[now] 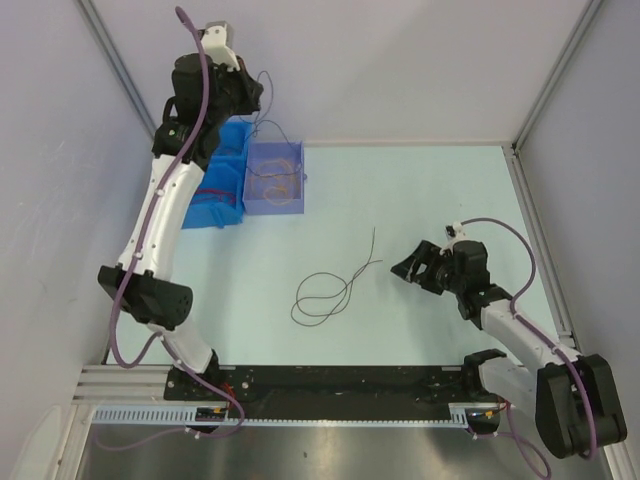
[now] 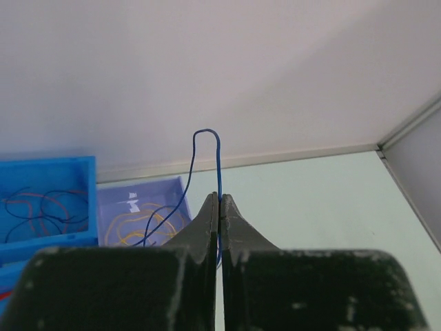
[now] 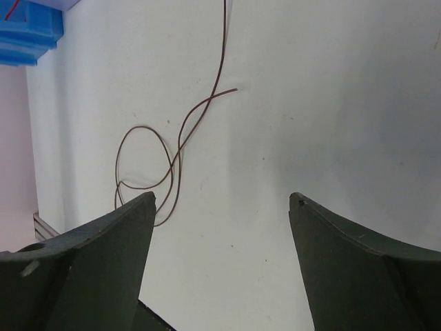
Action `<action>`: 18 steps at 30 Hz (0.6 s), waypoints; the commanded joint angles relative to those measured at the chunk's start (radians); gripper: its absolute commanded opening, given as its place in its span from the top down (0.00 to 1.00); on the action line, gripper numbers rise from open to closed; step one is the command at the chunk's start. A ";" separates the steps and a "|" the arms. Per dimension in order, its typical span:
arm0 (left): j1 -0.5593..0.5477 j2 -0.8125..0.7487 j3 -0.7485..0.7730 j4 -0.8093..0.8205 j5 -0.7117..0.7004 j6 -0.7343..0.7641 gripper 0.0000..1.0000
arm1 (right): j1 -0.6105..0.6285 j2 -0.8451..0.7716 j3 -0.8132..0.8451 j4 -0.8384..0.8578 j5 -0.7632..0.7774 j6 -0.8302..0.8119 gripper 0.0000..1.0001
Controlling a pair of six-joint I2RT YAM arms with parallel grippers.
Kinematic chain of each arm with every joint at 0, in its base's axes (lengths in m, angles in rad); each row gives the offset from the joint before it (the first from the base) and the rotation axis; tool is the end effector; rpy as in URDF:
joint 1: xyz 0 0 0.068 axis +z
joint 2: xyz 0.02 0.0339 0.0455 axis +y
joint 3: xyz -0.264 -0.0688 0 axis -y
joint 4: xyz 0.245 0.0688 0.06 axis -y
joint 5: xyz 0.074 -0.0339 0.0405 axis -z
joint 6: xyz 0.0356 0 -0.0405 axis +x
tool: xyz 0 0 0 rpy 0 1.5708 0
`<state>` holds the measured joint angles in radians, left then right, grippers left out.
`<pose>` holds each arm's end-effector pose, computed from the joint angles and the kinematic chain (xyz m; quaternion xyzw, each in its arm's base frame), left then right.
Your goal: Untangle the cables
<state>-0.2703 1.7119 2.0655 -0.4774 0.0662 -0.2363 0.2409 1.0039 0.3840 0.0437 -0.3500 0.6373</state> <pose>0.3606 -0.1024 0.5025 0.0346 0.7486 -0.1898 0.6343 0.1938 0.0602 0.1842 0.0890 0.8649 0.3382 0.3601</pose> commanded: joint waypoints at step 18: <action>0.213 0.307 0.268 0.307 -0.063 -0.060 0.99 | 0.032 0.183 -0.016 0.214 -0.090 0.021 0.19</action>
<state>-0.0925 2.0003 2.2562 -0.3088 0.0250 -0.2726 0.2672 1.1767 0.3687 0.2096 -0.4213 0.6621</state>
